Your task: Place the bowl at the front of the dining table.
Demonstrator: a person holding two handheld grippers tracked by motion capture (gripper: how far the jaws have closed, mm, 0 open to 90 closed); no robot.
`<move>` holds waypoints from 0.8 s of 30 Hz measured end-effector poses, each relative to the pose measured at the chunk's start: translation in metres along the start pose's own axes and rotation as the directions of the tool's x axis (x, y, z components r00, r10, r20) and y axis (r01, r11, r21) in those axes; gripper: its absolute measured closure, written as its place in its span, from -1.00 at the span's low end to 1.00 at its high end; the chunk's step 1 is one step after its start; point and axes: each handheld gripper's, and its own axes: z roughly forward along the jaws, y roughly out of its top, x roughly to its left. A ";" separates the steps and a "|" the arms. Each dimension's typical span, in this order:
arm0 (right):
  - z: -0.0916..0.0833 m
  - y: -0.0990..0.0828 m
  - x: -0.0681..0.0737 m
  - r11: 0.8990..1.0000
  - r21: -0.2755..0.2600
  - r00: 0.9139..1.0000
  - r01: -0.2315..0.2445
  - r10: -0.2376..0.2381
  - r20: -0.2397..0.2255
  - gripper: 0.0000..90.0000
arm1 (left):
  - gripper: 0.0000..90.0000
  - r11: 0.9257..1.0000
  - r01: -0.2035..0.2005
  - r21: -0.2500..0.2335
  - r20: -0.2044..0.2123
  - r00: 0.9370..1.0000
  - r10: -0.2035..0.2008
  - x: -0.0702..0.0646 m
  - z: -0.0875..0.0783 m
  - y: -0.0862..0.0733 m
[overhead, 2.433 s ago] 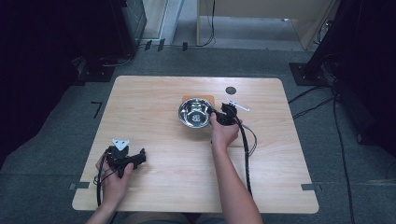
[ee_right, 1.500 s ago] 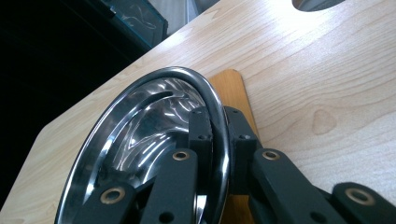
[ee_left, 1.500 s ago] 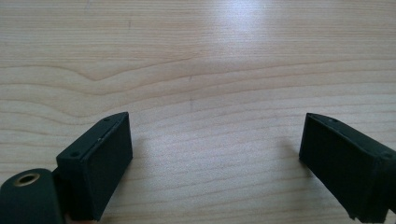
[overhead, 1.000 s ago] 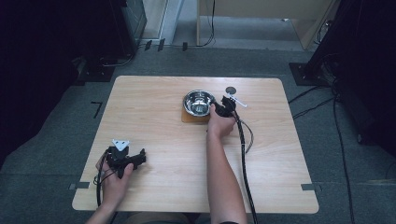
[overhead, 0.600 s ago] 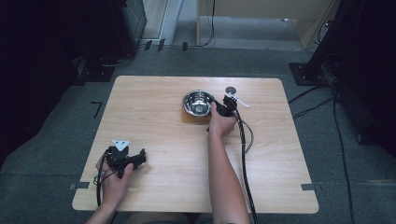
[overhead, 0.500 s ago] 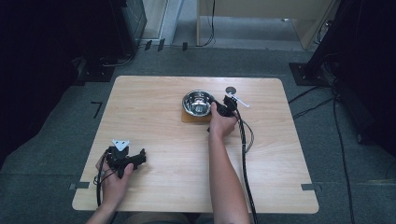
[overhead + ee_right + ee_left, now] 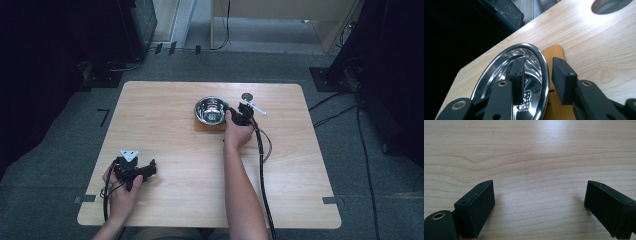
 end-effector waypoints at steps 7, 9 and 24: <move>-0.019 0.003 -0.001 0.991 -0.034 0.992 0.126 -0.126 0.012 0.34 | -0.79 1.000 0.000 0.000 0.000 1.000 0.000 0.000 0.000 0.000; -0.025 0.003 -0.002 0.988 -0.036 0.989 0.148 -0.148 0.003 0.34 | -0.79 1.000 0.000 0.000 0.000 1.000 0.000 0.000 0.000 0.000; -0.071 0.005 -0.025 0.958 -0.053 0.958 0.283 -0.284 -0.027 0.13 | -0.79 1.000 -0.001 0.001 -0.001 1.000 0.001 0.000 0.000 0.000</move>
